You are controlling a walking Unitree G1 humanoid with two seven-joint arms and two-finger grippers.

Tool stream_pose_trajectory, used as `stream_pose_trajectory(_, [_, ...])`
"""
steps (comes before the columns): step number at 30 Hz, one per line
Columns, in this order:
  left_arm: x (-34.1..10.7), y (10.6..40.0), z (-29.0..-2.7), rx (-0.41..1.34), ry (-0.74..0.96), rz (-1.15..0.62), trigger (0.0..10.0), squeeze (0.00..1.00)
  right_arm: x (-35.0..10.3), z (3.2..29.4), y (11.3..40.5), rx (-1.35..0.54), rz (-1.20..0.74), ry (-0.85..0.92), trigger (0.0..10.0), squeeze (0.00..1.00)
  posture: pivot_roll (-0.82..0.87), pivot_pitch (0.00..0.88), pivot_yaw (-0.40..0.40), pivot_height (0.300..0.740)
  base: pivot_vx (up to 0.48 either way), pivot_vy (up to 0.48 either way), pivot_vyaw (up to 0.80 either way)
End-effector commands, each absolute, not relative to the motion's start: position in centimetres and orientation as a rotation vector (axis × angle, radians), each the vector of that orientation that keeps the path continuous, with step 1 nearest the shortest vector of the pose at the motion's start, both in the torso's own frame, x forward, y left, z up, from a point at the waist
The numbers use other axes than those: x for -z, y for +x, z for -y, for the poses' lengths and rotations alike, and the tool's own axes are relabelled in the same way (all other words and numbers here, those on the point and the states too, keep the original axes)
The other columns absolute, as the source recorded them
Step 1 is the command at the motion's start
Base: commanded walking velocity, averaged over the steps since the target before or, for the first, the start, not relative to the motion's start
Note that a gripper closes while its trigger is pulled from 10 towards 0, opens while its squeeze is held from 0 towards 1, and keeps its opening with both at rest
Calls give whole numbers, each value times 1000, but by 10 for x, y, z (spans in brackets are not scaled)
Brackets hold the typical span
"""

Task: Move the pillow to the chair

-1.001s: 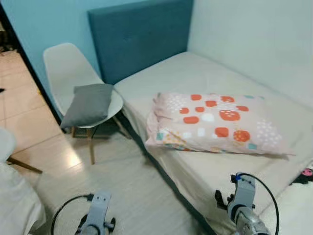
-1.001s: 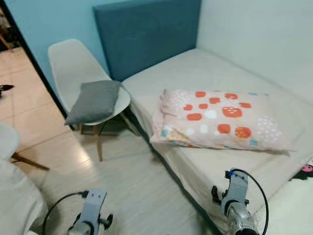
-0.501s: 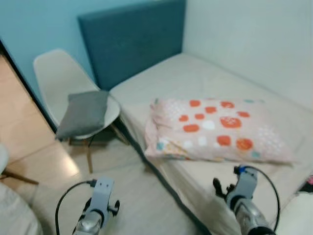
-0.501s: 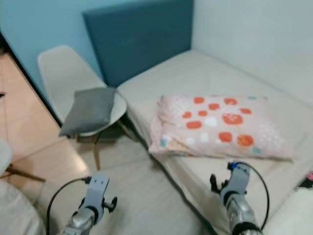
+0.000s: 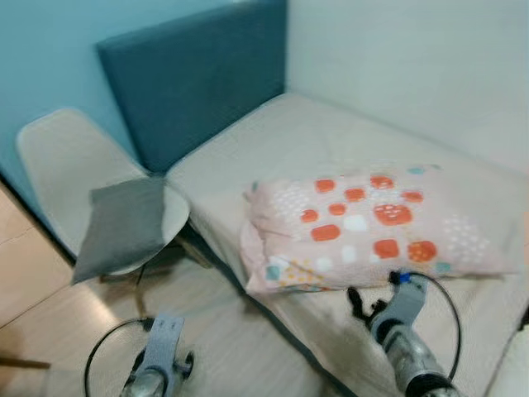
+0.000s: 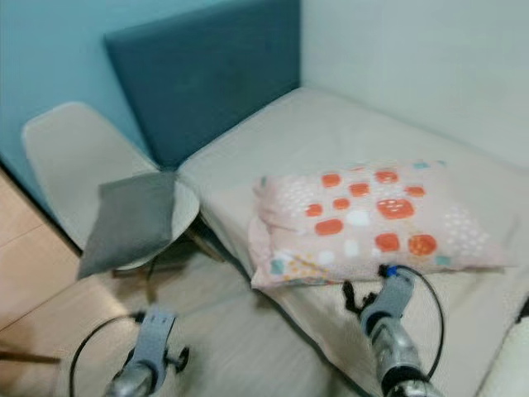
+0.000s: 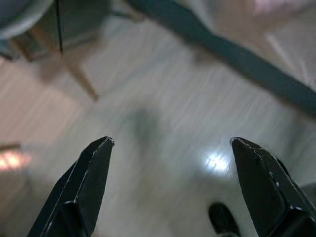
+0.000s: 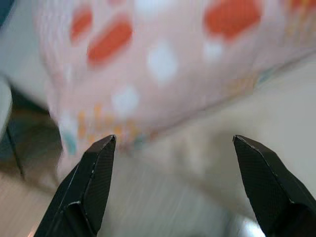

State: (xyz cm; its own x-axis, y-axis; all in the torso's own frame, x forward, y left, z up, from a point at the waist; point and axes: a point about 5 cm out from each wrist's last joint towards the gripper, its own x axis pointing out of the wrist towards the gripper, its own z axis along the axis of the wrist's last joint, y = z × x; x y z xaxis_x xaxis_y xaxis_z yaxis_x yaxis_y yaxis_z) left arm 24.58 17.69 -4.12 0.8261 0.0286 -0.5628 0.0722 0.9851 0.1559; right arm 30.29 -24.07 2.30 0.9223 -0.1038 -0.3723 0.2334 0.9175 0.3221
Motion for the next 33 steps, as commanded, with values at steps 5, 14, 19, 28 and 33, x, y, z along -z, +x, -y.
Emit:
stream_pose_trajectory(5, [50,233,-186,-2,174,-650,10000,0,-14,237,297,192,-385,425,10000,0,-320,102,72,740,293,0,-788])
stream_pose_trajectory(14, [48,235,-183,3,173,-639,10000,0,-15,236,298,188,-381,438,10000,0,-316,103,72,740,290,0,-788])
stream_pose_trajectory(19, [47,237,-184,-13,167,-634,10000,0,-21,229,303,134,-350,423,10000,0,-315,104,70,740,271,0,-473])
stream_pose_trajectory(28, [47,238,-190,-94,142,-639,10000,0,-31,216,316,31,-343,442,10000,0,-315,100,65,715,54,0,0])
stream_pose_trajectory(33, [45,239,-193,-132,105,-630,10000,0,-40,213,322,-13,-303,481,10000,0,-315,99,62,690,0,0,0])
